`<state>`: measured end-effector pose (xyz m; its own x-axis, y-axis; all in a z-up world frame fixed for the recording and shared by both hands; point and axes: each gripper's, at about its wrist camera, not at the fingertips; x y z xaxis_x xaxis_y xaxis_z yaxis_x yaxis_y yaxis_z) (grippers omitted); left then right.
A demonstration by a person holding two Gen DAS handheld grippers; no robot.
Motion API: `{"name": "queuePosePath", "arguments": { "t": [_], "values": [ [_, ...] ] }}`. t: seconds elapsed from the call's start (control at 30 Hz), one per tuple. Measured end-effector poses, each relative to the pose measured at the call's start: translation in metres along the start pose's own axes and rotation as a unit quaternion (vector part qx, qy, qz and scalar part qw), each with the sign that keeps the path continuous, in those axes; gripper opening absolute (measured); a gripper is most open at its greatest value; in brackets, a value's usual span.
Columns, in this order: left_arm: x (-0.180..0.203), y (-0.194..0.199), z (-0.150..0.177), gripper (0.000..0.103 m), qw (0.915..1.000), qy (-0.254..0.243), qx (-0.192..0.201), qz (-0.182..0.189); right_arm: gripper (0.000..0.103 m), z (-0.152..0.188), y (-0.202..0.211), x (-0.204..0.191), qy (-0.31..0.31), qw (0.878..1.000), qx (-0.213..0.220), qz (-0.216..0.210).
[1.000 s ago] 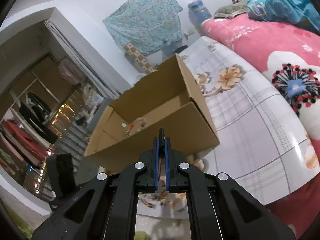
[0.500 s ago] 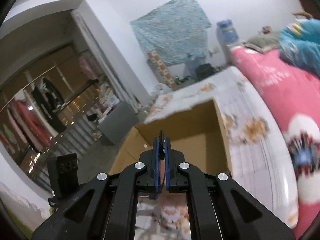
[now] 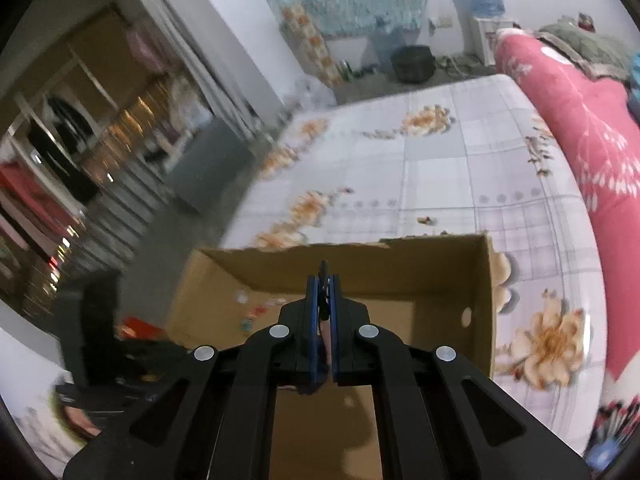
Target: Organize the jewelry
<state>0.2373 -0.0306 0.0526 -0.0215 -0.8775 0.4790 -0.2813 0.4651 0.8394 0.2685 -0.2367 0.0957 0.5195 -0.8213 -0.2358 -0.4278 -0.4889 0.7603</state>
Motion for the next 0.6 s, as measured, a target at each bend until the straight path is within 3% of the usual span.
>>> {"name": "queuePosePath", "arguments": {
  "t": [0.1, 0.2, 0.27, 0.3, 0.37, 0.43, 0.6],
  "values": [
    [-0.003, -0.013, -0.007, 0.024, 0.9995, 0.003, -0.020, -0.024, 0.003, -0.003, -0.023, 0.003, 0.007, 1.000, -0.027, 0.005],
    [-0.007, -0.018, -0.012, 0.029, 0.9986, -0.006, -0.007, -0.052, 0.004, -0.006, -0.035, 0.005, 0.023, 0.999, -0.043, 0.024],
    [-0.015, -0.022, -0.015, 0.031, 0.9984, 0.008, -0.018, -0.052, 0.004, -0.007, -0.041, 0.008, 0.026, 0.998, -0.053, 0.033],
    [-0.017, -0.023, -0.016, 0.038, 0.9982, 0.013, -0.025, -0.053, 0.008, -0.006, -0.045, 0.011, 0.028, 0.997, -0.061, 0.042],
    [-0.015, -0.025, -0.017, 0.042, 0.9980, 0.001, -0.032, -0.055, 0.009, -0.007, -0.046, 0.013, 0.030, 0.996, -0.066, 0.050],
    [-0.012, -0.023, -0.016, 0.054, 0.9977, -0.004, -0.028, -0.061, 0.013, -0.008, -0.045, 0.017, 0.020, 0.997, -0.065, 0.047],
    [-0.011, -0.016, -0.014, 0.054, 0.9981, -0.003, -0.016, -0.059, 0.027, -0.011, -0.035, 0.013, 0.032, 0.996, -0.052, 0.065]
  ]
}}
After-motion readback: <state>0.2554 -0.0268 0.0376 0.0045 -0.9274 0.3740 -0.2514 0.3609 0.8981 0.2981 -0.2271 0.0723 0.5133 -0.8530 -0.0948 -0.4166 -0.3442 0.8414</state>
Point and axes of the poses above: each gripper's, at about its wrist camera, not at the fingertips, and y roughly against the way its jaws point, x to its right, z to its underside, and after that the axes turned 14 degrees about y, right-handed
